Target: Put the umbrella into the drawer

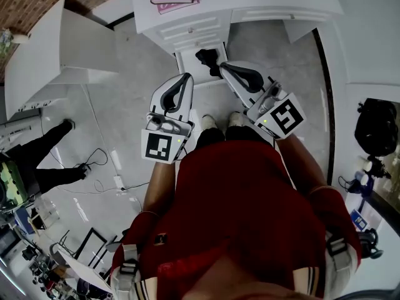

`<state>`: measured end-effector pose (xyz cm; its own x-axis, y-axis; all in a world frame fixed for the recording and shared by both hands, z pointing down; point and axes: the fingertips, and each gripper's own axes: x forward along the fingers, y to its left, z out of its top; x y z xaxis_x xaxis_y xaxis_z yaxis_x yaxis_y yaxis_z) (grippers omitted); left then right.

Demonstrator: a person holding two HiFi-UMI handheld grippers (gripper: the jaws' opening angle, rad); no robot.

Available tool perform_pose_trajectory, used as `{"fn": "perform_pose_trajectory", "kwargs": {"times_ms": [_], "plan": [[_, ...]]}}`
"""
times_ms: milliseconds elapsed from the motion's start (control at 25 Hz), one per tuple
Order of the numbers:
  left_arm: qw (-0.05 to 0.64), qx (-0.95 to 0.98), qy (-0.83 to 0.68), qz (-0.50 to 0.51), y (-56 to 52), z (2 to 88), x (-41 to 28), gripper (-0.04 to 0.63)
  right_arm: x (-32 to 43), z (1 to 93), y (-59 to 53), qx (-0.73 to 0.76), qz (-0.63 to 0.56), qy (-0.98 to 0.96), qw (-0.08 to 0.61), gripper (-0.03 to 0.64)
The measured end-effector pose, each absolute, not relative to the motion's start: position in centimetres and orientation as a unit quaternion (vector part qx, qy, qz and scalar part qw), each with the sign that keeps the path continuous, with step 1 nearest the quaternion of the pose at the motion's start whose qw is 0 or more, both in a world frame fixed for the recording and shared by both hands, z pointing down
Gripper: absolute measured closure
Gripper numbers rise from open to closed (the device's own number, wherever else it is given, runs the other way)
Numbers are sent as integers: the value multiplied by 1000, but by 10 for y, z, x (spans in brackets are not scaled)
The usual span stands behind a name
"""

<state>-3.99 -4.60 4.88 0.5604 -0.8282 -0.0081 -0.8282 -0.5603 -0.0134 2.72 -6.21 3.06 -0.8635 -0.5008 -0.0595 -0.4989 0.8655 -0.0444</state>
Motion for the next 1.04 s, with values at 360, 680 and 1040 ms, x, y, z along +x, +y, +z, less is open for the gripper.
{"fn": "perform_pose_trajectory", "kwargs": {"times_ms": [360, 680, 1040], "plan": [[24, -885, 465, 20, -36, 29, -43, 589, 27, 21, -48, -264, 0, 964, 32, 620], [27, -886, 462, 21, -32, 27, -41, 589, 33, 21, -42, -276, 2, 961, 27, 620], [25, -885, 463, 25, -23, 27, -44, 589, 29, 26, -33, -280, -4, 960, 19, 620]]}}
